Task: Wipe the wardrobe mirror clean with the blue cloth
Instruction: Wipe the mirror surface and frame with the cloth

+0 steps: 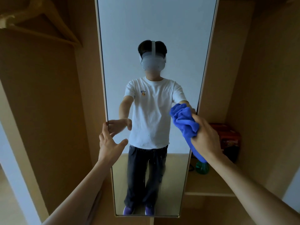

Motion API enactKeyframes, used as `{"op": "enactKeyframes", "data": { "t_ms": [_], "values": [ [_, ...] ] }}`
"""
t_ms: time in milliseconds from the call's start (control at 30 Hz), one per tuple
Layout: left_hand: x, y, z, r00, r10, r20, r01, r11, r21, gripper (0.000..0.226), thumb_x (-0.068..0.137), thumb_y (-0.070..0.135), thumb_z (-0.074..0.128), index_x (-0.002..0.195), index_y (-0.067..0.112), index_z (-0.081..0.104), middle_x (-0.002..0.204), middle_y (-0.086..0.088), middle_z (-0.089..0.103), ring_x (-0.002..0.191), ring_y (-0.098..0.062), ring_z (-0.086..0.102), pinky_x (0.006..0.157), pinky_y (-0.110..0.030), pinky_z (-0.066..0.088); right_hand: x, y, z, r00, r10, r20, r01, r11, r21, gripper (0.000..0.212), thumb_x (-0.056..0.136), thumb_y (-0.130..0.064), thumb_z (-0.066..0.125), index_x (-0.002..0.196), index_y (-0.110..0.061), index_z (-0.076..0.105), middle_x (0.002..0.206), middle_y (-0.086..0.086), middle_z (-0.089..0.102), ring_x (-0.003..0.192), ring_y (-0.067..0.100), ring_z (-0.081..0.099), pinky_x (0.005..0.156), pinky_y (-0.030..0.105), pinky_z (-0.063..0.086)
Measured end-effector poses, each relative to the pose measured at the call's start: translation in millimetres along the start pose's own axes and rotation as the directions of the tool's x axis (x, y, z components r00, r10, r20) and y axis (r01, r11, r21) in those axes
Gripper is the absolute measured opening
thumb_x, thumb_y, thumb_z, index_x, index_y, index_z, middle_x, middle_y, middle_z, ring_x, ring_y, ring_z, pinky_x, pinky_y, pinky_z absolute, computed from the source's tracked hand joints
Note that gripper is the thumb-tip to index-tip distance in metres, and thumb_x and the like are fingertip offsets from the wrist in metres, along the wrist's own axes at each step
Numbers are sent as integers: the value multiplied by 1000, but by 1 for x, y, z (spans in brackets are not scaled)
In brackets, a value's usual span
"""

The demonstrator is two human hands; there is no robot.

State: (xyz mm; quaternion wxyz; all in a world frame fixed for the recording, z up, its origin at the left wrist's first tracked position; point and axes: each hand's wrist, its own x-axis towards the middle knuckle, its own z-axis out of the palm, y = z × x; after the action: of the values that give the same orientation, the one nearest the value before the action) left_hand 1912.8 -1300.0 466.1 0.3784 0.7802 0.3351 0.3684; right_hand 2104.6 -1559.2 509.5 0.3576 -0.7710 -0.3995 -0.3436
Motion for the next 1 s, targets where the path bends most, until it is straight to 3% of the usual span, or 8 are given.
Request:
{"op": "enactKeyframes", "data": {
  "t_ms": [100, 267, 400, 600, 767, 833, 900, 1000],
  "values": [
    [1, -3, -1, 1000, 15, 15, -14, 1000, -19, 103, 90, 31, 73, 159, 36, -4, 163, -6, 15, 146, -33, 30, 98, -51, 46, -2, 0, 2, 991, 128, -31, -125, 989, 78, 33, 93, -25, 57, 125, -19, 60, 110, -2, 68, 96, 18, 64, 76, 35, 52],
    [9, -11, -6, 998, 53, 39, -50, 995, -89, 99, 90, 27, 74, 158, 35, 3, 160, -5, 19, 142, -32, 34, 96, -45, 44, 10, 0, 4, 938, 272, -217, -247, 960, 133, 29, 86, 0, 62, 111, -15, 62, 97, 8, 67, 87, 30, 64, 69, 36, 48],
    [15, -16, -8, 996, 65, 63, -59, 994, -94, 100, 90, 30, 73, 159, 37, 0, 158, -5, 20, 139, -32, 35, 88, -39, 41, 23, -5, 6, 923, 250, -293, -201, 961, 188, 40, 85, 3, 63, 112, -27, 60, 100, -6, 65, 89, 16, 61, 73, 28, 44],
    [23, -20, -14, 985, 111, 134, -94, 987, -128, 104, 82, 35, 73, 159, 32, 4, 157, -3, 23, 143, -26, 28, 106, -51, 39, 33, -17, 16, 895, 272, -353, -216, 958, 190, 49, 85, 1, 62, 116, -36, 56, 103, -9, 64, 89, 3, 55, 74, 17, 38],
    [20, -21, -19, 973, 186, 135, -162, 972, -171, 100, 75, 33, 68, 156, 35, 10, 138, 26, 26, 142, -15, 25, 105, -44, 34, 41, -45, 22, 923, 159, -352, -119, 984, 132, 44, 81, -4, 53, 113, -34, 56, 94, -23, 52, 79, 0, 49, 67, 1, 36],
    [16, -18, -22, 963, 236, 129, -208, 958, -196, 90, 75, 27, 68, 143, 59, 19, 125, 51, 27, 133, 9, 27, 105, -45, 33, 47, -61, 30, 948, 121, -295, -92, 990, 111, 38, 84, -12, 52, 116, -30, 60, 98, -19, 58, 82, 3, 54, 66, 5, 38],
    [13, -13, -27, 957, 264, 121, -239, 953, -185, 82, 72, 25, 65, 117, 79, 22, 117, 63, 27, 117, 31, 22, 101, -45, 31, 51, -78, 42, 958, 159, -240, -138, 985, 102, 34, 87, -20, 53, 119, -29, 61, 101, -10, 63, 83, 8, 60, 62, 16, 40],
    [14, -13, -31, 946, 293, 136, -260, 941, -218, 74, 71, 22, 65, 118, 69, 34, 131, 52, 36, 128, 15, 27, 102, -43, 32, 51, -107, 61, 964, 174, -201, -161, 984, 77, 37, 88, -18, 59, 124, -26, 57, 101, -4, 60, 83, 19, 62, 64, 29, 44]
  ]
}}
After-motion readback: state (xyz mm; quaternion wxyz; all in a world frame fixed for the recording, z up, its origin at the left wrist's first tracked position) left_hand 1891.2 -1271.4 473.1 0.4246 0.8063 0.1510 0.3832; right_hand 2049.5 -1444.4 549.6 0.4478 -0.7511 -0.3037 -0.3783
